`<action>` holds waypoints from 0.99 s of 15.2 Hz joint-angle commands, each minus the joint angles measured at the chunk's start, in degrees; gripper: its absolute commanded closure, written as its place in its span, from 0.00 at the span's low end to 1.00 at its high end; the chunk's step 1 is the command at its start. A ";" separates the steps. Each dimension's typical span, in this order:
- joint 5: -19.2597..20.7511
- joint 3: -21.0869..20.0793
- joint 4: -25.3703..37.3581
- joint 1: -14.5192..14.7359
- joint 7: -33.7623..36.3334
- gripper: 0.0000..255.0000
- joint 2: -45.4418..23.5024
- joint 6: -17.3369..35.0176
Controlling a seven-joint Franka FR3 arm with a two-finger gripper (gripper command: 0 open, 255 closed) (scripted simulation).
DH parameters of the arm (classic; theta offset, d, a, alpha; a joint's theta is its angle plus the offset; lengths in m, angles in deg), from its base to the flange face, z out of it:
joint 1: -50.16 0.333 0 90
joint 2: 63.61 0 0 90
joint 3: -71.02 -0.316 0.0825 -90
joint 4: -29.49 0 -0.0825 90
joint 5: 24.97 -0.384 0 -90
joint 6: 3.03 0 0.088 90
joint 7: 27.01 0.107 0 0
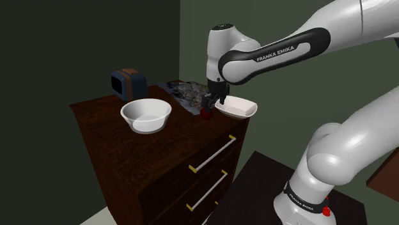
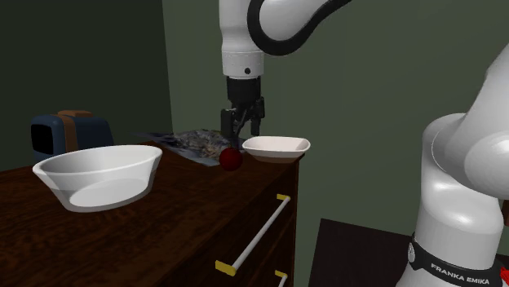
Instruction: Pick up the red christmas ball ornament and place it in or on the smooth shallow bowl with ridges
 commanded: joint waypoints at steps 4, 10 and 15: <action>5.01 -2.01 1.95 -1.57 4.27 0.00 -6.24 7.12; 7.06 -1.60 -0.11 -2.69 5.48 0.00 -9.41 12.34; 7.06 -1.60 -0.11 -2.69 5.49 0.00 -9.41 12.34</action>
